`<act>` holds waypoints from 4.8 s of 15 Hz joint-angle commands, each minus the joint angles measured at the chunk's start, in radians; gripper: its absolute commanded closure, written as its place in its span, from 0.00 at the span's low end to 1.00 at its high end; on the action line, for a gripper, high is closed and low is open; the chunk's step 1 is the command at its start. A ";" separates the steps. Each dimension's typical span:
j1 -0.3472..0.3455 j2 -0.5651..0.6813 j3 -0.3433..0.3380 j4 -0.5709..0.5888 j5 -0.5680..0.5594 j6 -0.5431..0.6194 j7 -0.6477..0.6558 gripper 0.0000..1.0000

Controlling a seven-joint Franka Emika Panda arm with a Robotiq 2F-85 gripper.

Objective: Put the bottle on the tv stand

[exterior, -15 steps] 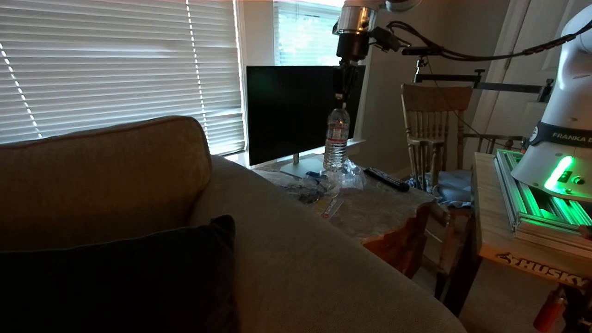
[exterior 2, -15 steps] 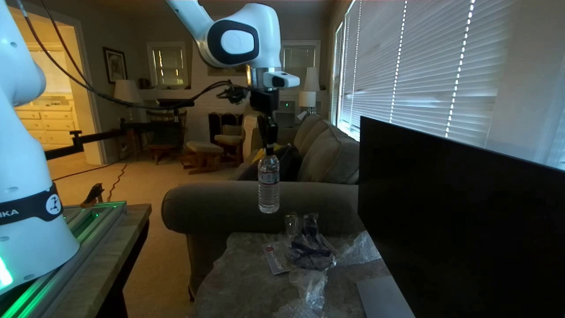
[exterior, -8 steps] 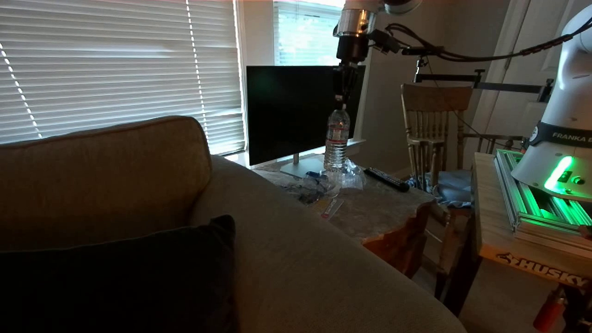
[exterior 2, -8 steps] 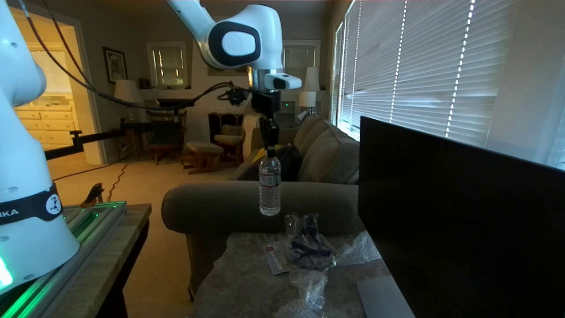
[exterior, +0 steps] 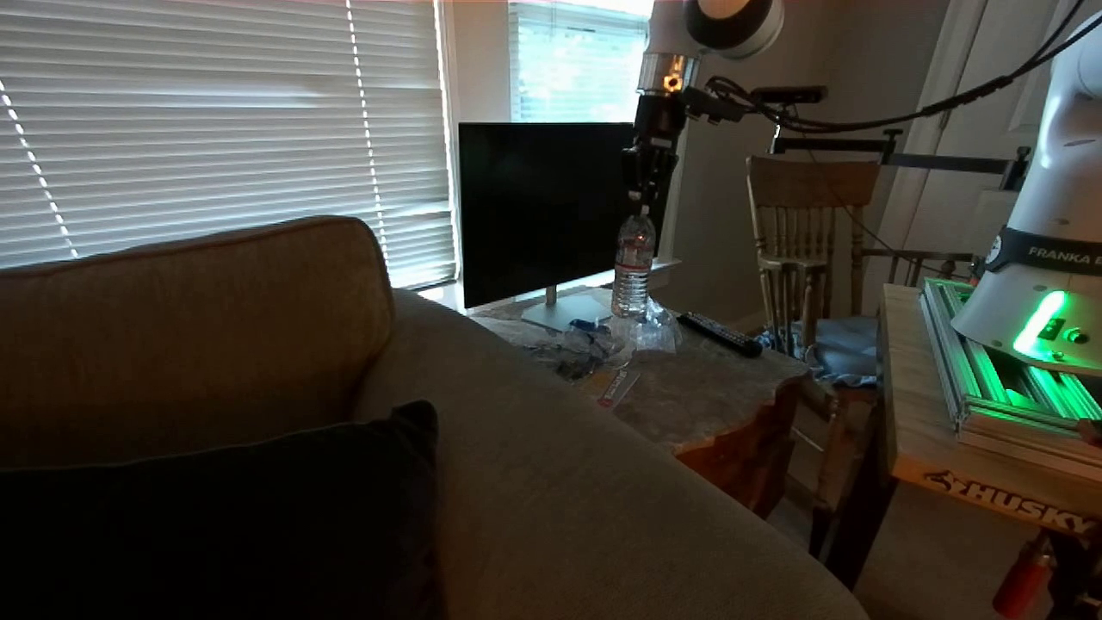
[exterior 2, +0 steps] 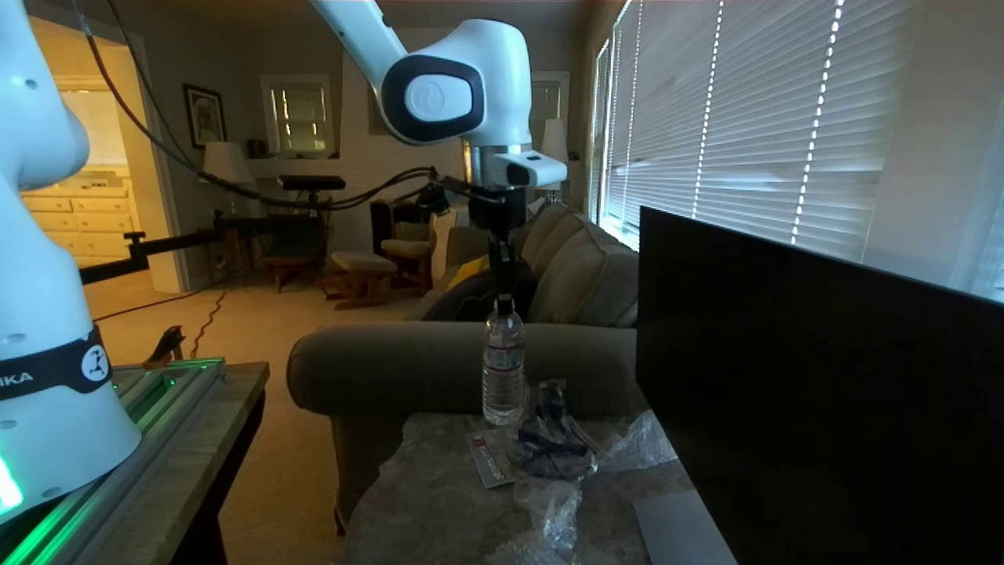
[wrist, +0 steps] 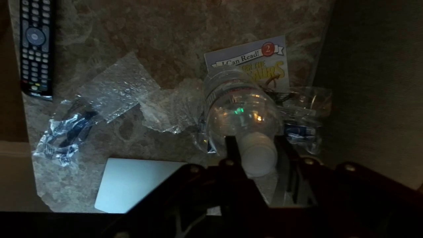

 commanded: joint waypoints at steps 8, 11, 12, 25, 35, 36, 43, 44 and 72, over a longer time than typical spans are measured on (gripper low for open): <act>-0.013 0.080 -0.040 -0.061 0.009 0.115 0.088 0.92; -0.016 0.096 -0.046 -0.077 0.017 0.138 0.082 0.92; -0.019 0.102 -0.045 -0.078 0.028 0.146 0.073 0.92; -0.035 0.218 -0.037 -0.064 0.054 0.284 0.047 0.92; -0.033 0.277 -0.029 -0.055 0.046 0.359 0.035 0.92; -0.032 0.282 -0.030 -0.053 0.044 0.360 0.035 0.92; -0.030 0.298 -0.027 -0.054 0.038 0.403 0.021 0.36; -0.032 0.292 -0.022 -0.058 0.037 0.411 0.013 0.30; -0.026 -0.159 -0.004 -0.093 -0.131 -0.199 0.163 0.00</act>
